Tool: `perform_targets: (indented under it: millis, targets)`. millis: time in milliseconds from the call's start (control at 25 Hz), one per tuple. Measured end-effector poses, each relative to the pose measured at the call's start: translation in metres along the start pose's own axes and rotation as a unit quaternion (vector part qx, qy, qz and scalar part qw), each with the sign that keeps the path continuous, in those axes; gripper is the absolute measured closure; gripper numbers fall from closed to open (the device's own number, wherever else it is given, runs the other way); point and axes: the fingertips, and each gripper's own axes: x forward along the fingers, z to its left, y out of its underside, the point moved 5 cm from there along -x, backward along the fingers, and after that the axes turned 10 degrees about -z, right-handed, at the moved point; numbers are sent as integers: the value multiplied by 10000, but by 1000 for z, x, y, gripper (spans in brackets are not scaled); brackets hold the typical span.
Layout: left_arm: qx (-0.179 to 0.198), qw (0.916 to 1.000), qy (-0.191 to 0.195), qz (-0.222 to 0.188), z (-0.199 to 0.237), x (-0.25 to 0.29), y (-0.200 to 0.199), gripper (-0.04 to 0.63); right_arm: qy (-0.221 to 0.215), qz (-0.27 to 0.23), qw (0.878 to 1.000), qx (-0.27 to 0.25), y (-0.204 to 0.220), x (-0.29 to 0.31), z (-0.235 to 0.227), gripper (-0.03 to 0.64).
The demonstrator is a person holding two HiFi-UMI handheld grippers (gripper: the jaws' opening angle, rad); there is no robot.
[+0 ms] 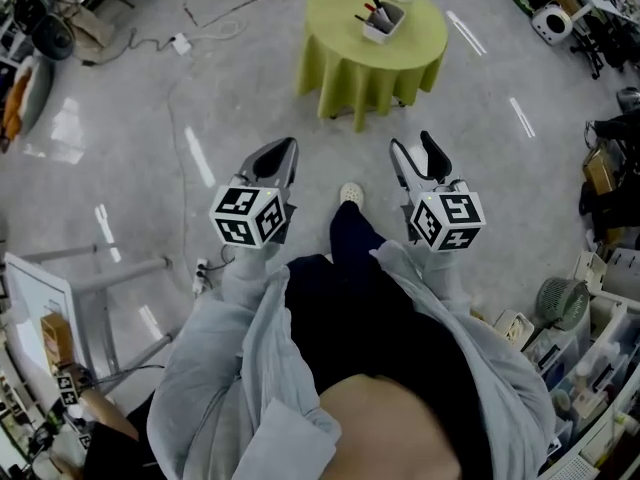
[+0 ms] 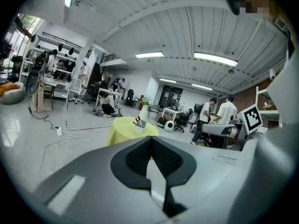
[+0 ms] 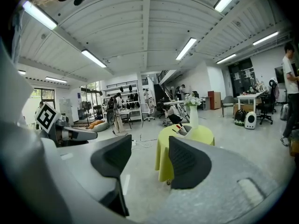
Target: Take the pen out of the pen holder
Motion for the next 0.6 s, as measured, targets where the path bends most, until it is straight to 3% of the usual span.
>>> perform_targets:
  millis: [280, 600]
  targets:
    - [74, 9997, -141, -189, 22, 74, -34, 577, -180, -9, 9997, -144, -29, 69, -48, 374]
    - [69, 9995, -210, -213, 34, 135, -46, 577, -348, 50, 9992, -188, -39, 125, -89, 374]
